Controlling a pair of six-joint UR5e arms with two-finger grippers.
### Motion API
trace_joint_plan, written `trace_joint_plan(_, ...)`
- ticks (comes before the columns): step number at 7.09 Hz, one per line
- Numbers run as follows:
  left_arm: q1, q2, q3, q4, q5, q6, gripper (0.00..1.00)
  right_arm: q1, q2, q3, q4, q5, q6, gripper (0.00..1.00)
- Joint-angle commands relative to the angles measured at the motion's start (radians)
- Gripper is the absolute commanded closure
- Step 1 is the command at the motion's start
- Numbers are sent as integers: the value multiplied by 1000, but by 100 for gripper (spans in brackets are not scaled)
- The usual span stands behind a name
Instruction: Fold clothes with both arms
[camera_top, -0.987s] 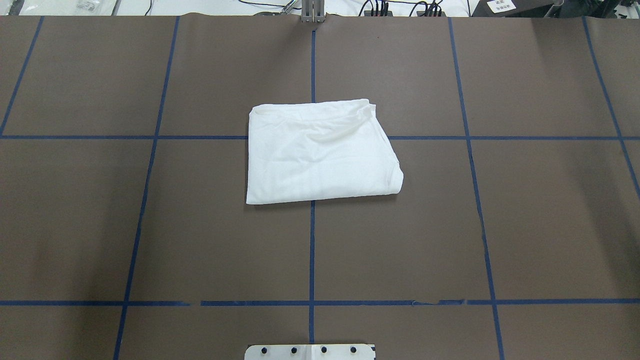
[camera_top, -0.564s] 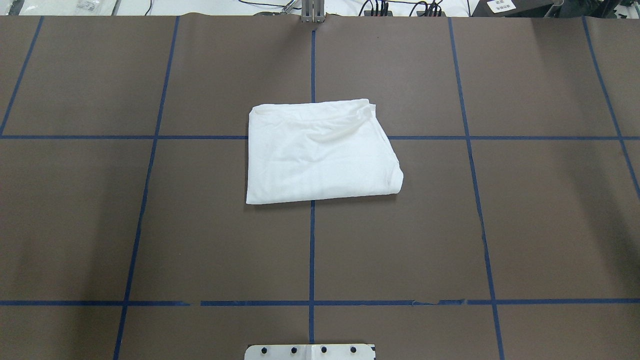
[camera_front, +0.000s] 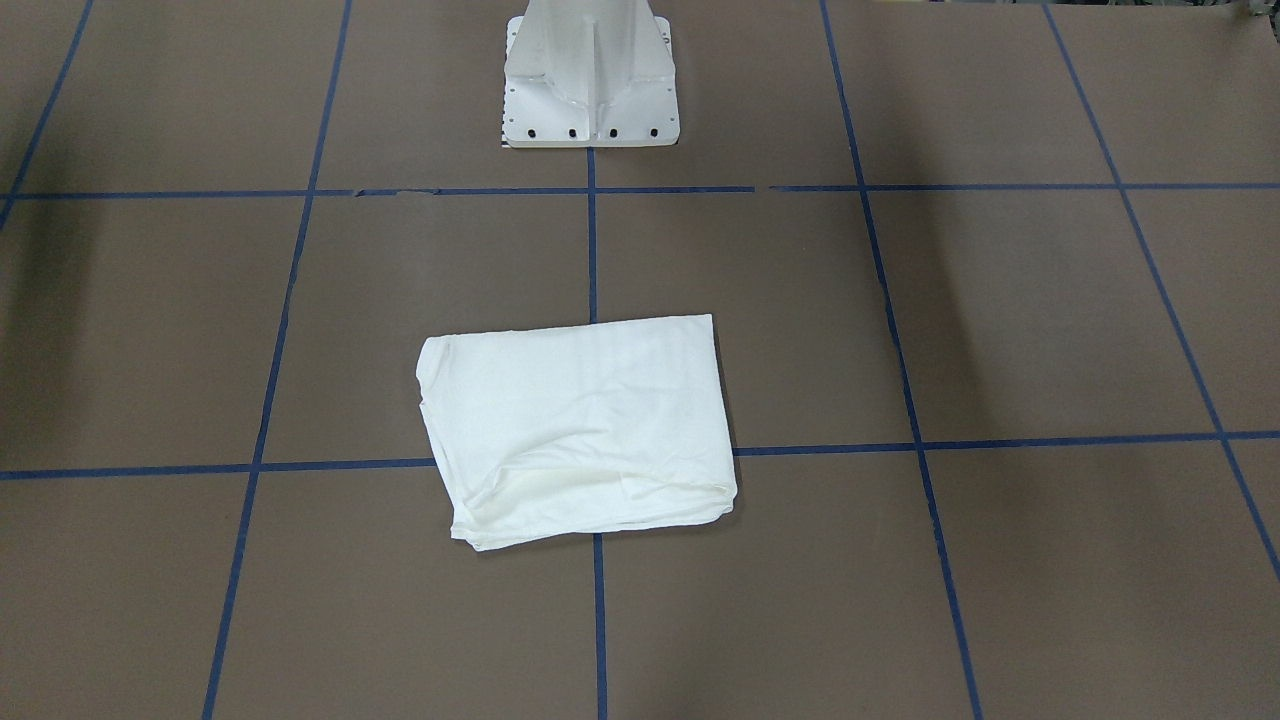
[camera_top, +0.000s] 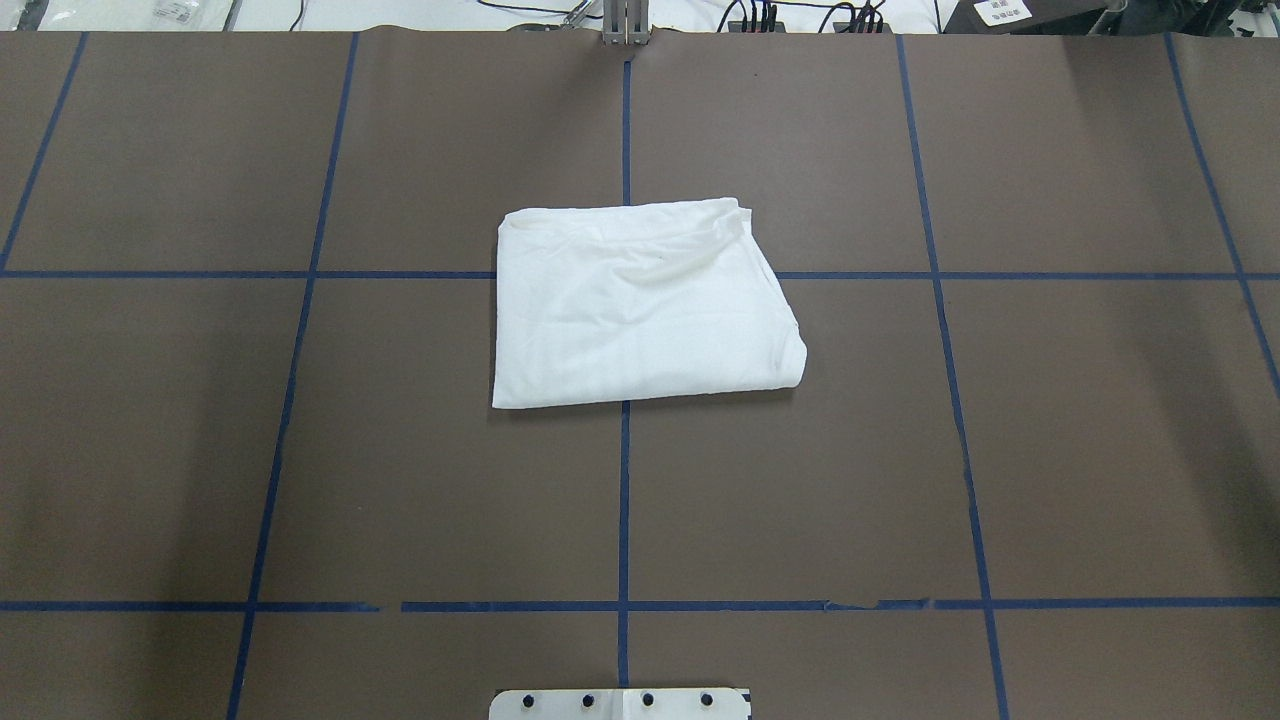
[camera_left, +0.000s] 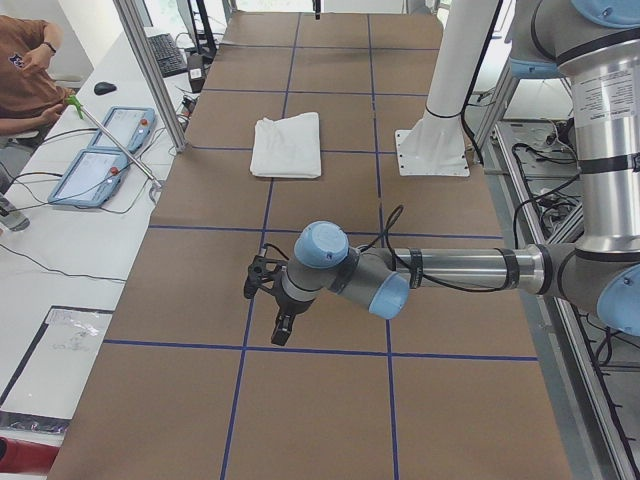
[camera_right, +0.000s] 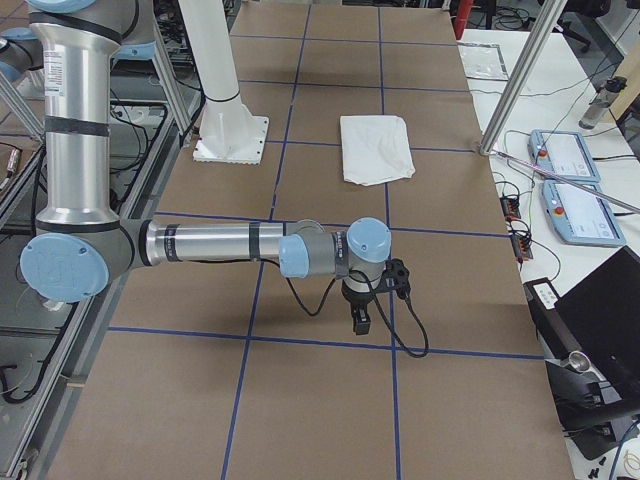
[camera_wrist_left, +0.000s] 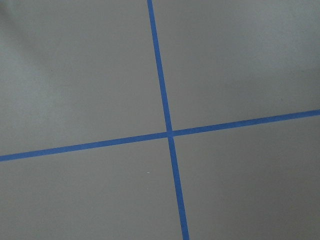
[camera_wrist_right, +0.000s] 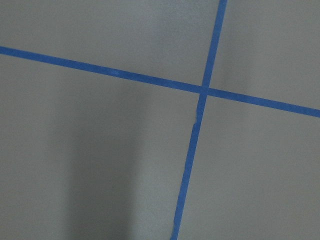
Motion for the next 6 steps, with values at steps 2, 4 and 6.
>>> trace_joint_plan(2, 1, -7, -5, 4, -6, -3, 0, 3, -11, -1, -1, 5, 2, 0)
trace_joint_plan(4, -1, -5, -14, 4, -10, -5, 0, 16, -11, 3, -4, 7, 9, 0)
trace_joint_plan(6, 1, -5, -15, 4, -11, -5, 0, 21, -12, 5, -4, 10, 11, 0)
